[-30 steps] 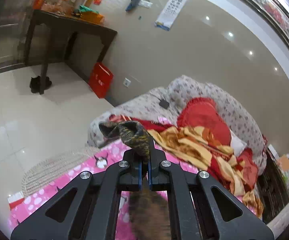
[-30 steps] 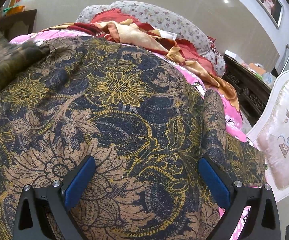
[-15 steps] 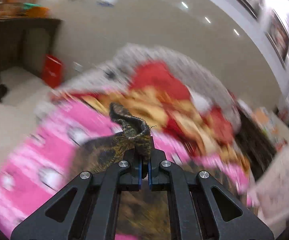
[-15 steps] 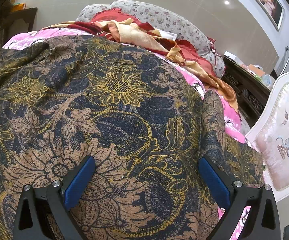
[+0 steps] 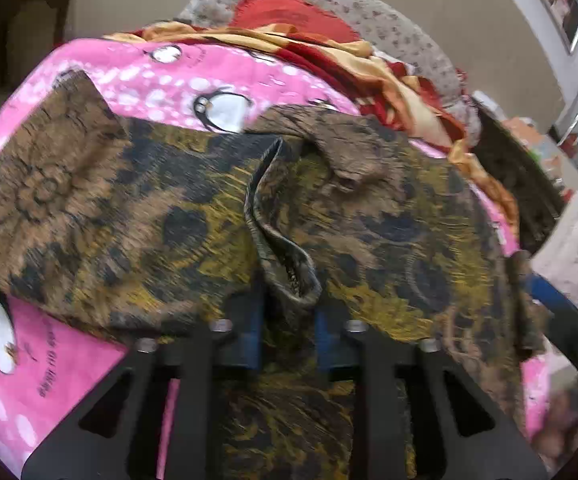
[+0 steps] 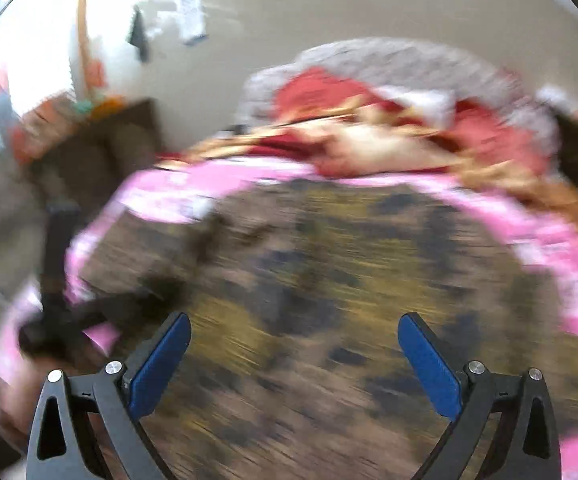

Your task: Fold small clothes

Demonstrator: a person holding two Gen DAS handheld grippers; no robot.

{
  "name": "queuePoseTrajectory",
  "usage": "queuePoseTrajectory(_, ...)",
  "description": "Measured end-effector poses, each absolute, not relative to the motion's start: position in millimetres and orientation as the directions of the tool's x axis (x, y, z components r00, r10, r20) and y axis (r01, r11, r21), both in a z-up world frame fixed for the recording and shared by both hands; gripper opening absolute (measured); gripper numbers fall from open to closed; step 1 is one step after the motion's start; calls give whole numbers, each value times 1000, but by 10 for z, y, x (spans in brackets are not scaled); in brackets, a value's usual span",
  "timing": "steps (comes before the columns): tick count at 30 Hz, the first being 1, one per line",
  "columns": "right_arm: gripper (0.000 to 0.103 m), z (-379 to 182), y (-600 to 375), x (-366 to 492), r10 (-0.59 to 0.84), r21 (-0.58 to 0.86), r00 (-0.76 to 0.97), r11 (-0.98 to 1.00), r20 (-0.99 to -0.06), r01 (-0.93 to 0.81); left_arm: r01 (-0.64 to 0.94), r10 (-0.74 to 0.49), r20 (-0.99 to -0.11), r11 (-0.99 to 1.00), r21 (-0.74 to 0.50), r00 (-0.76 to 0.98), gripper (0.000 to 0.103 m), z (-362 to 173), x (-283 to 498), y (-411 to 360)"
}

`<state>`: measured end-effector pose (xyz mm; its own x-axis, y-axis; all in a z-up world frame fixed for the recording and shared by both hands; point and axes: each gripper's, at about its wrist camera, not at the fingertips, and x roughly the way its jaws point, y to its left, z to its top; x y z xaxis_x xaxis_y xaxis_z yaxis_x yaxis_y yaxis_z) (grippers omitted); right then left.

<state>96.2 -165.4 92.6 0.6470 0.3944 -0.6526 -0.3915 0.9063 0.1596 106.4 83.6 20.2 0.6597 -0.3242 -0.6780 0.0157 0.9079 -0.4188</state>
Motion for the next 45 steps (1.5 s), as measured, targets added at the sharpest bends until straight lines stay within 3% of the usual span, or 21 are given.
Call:
queuePoseTrajectory(1,98,874,-1576,1061,442,207,626,886,-642,-414,28,-332,-670,906,-421,664,33,218,1039,843)
queuePoseTrajectory(3,82,738,-1419,1302,537,318,548,836,-641,-447,53,-345,-656,905,-422,671,36,223,989,827)
queuePoseTrajectory(6,80,467,-1243,1611,675,498,395,731,-623,-466,54,-344,-651,905,-422,676,36,158,948,825)
queuePoseTrajectory(16,74,119,-965,1803,773,620,265,625,-576,-474,101,-400,-643,888,-449,653,38,97,838,756)
queuePoseTrajectory(19,47,74,-923,1855,748,603,250,650,-614,-463,88,-394,-644,887,-454,656,38,84,733,769)
queuePoseTrajectory(21,13,37,-895,1867,711,575,256,688,-655,-441,76,-391,-648,886,-457,654,38,63,677,774)
queuePoseTrajectory(23,4,50,-952,1850,698,556,275,702,-661,-446,59,-369,-657,894,-444,658,38,53,611,761)
queuePoseTrajectory(33,3,396,-1952,1806,528,413,425,846,-735,-337,36,-327,-688,915,-401,648,38,97,513,747)
queuePoseTrajectory(38,3,548,-2743,1727,392,310,485,919,-782,-243,38,-307,-645,917,-396,699,38,375,473,857)
queuePoseTrajectory(45,3,670,-3510,1569,195,141,519,980,-832,-142,-10,-257,-653,927,-376,712,38,516,716,1058)
